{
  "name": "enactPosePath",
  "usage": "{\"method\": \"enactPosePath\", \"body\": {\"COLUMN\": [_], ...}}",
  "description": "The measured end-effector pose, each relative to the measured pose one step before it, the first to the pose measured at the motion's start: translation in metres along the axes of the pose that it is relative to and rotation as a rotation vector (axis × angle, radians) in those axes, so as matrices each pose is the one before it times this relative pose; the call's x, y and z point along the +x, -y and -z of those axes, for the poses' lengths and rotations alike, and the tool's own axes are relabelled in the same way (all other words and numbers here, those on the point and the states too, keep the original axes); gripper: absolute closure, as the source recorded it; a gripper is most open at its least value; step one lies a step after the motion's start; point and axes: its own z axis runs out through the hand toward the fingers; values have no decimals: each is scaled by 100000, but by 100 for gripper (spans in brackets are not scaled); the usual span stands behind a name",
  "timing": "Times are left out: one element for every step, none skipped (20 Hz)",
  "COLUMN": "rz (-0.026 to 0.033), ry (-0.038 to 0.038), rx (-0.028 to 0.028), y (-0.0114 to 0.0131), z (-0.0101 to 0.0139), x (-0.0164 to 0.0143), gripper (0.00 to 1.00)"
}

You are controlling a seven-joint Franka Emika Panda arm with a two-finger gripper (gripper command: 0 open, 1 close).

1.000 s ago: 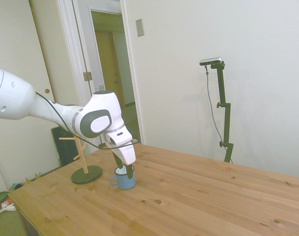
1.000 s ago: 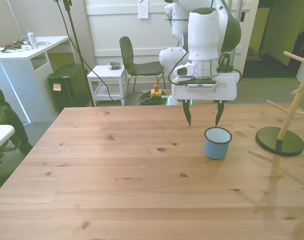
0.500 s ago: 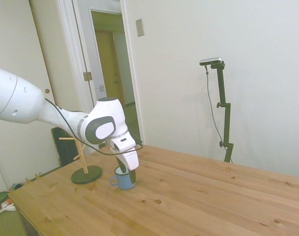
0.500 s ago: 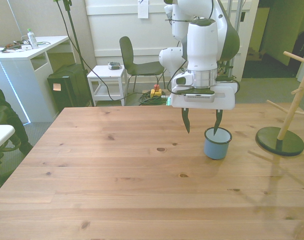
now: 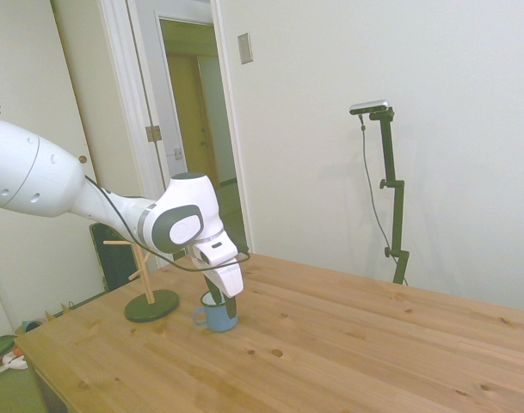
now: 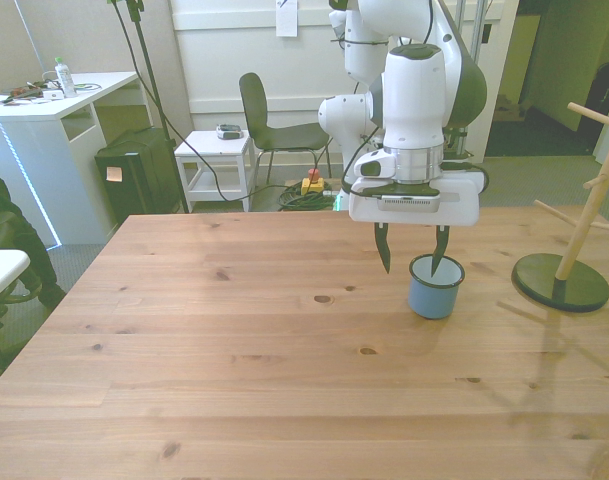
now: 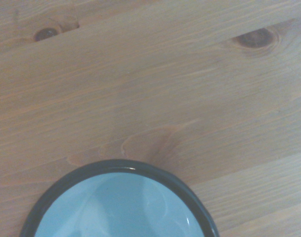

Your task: Hang the mug

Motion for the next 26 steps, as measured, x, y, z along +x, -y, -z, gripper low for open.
{"method": "enactPosePath", "body": {"rz": [53,65,103,-4,-39,-51,-65,-70,-49,-7,33,24,28,125,250,340,291,182,111,43,2,0,-4,-20,-41,-132], "ry": [41,0,-69,-85,-62,-23,17,-17,-15,11,-12,-18,-25,-53,-135,-226,-169,-81,-75,-33,-5,-8,-10,-16,-42,-116], "rx": [-86,-6,-8,-28,-47,-76,-107,-58,-35,-59,-21,-12,-48,-70,-115,-135,-109,-44,-19,1,9,21,25,27,68,182], "y": [64,85,111,74,74,69,58,75,71,39,29,21,8,19,19,16,21,31,23,17,22,28,31,22,21,31], "z": [-87,-70,-41,-36,-46,-65,-89,-85,-90,-75,-43,-28,-27,-29,-34,-39,-27,-15,0,1,-6,-4,-2,3,27,87], "x": [7,9,5,19,34,12,14,-23,-61,-59,-50,-34,-5,-13,-27,-25,-34,-29,-6,2,11,14,17,24,36,99], "gripper": [100,100,100,100,100,100,100,100,100,100,100,100,100,100,100,100,100,100,100,100,100,100,100,100,100,100]}}
